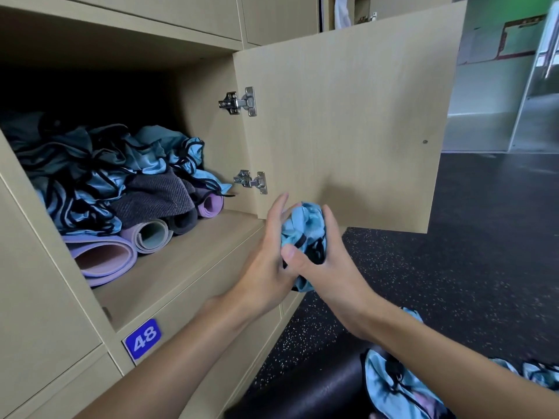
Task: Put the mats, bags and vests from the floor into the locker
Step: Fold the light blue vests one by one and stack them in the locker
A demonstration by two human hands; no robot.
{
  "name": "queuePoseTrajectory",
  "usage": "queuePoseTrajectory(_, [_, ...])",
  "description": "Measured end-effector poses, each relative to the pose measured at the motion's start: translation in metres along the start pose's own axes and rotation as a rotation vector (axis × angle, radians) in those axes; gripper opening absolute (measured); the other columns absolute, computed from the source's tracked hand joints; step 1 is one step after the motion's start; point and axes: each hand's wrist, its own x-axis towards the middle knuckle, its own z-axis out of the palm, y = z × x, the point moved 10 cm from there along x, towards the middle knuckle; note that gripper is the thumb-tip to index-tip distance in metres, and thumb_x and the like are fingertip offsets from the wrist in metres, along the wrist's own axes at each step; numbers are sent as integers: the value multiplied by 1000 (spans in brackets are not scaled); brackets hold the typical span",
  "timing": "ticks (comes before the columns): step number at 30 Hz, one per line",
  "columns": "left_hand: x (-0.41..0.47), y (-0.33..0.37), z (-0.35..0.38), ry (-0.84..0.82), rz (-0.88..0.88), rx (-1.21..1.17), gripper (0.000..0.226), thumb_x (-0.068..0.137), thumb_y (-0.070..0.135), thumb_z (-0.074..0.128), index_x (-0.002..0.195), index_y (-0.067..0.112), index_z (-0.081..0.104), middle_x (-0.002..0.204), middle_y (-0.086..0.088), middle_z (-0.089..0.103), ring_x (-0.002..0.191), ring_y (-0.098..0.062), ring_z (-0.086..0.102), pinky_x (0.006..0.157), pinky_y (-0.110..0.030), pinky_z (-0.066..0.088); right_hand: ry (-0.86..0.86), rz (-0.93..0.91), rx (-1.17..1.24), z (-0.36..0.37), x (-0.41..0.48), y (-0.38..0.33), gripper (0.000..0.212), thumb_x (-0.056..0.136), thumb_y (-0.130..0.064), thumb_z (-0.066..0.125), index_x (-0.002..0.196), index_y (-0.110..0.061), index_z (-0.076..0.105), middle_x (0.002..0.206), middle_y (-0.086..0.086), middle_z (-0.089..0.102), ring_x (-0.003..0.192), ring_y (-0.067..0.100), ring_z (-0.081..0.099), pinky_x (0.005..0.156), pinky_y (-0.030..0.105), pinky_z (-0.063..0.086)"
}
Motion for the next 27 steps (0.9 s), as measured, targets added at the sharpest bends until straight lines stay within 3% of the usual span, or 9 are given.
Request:
queuePoseTrajectory(4, [3,-5,-4,-25,18,80,90,90,3,62,154,18,0,158,24,24,144,5,25,118,-30,30,69,-74,-28,2,14,-6,68,92,-19,66,147,-35,30,136,-11,55,124,0,53,102,26,47])
queuePoseTrajectory(8, [16,-16,-26,-26,-41,31,98,86,-3,65,155,19,-1,153,39,15,137,15,28,105,-17,41,53,-68,14,12,43,-9,62,90,-1,64,140,-31,44,121,-9,66,107,0,64,76,15,54])
queuePoseTrajectory(11, [29,-29,-44,-24,-59,-22,106,84,-6,68,154,27,-4,157,32,14,128,18,39,91,-4,40,98,-84,-10,19,74,-5,59,84,2,69,132,-30,54,110,-7,71,100,6,68,82,24,57])
queuePoseTrajectory(13, [38,-39,-58,-14,-64,-31,107,83,-5,71,152,29,-4,160,26,14,134,16,34,98,-4,35,135,-89,-7,27,98,2,52,81,3,70,121,-29,61,101,-5,74,94,9,71,83,28,57])
queuePoseTrajectory(16, [51,-60,-82,15,-82,5,105,82,-2,73,156,24,4,152,28,31,137,8,37,107,-11,33,162,-97,5,44,132,12,48,78,5,69,112,-29,66,94,-4,74,88,11,71,80,29,58])
queuePoseTrajectory(19, [65,-74,-109,45,-71,101,99,80,11,73,154,38,12,144,24,46,135,-9,46,115,-37,35,168,-119,-7,59,167,19,50,75,2,69,112,-32,67,98,-4,74,93,15,71,85,39,58])
queuePoseTrajectory(23, [77,-92,-152,93,-84,200,89,83,16,60,151,48,13,158,21,25,144,-5,31,118,-36,30,165,-161,11,75,219,15,49,73,-4,70,113,-31,66,103,-4,73,96,17,70,87,44,57])
queuePoseTrajectory(27, [76,-146,-220,303,-454,765,79,90,41,51,153,41,4,165,16,1,152,-12,-7,120,-60,2,141,-208,55,101,272,10,50,70,-12,74,114,-35,65,110,1,70,98,19,69,80,46,59])
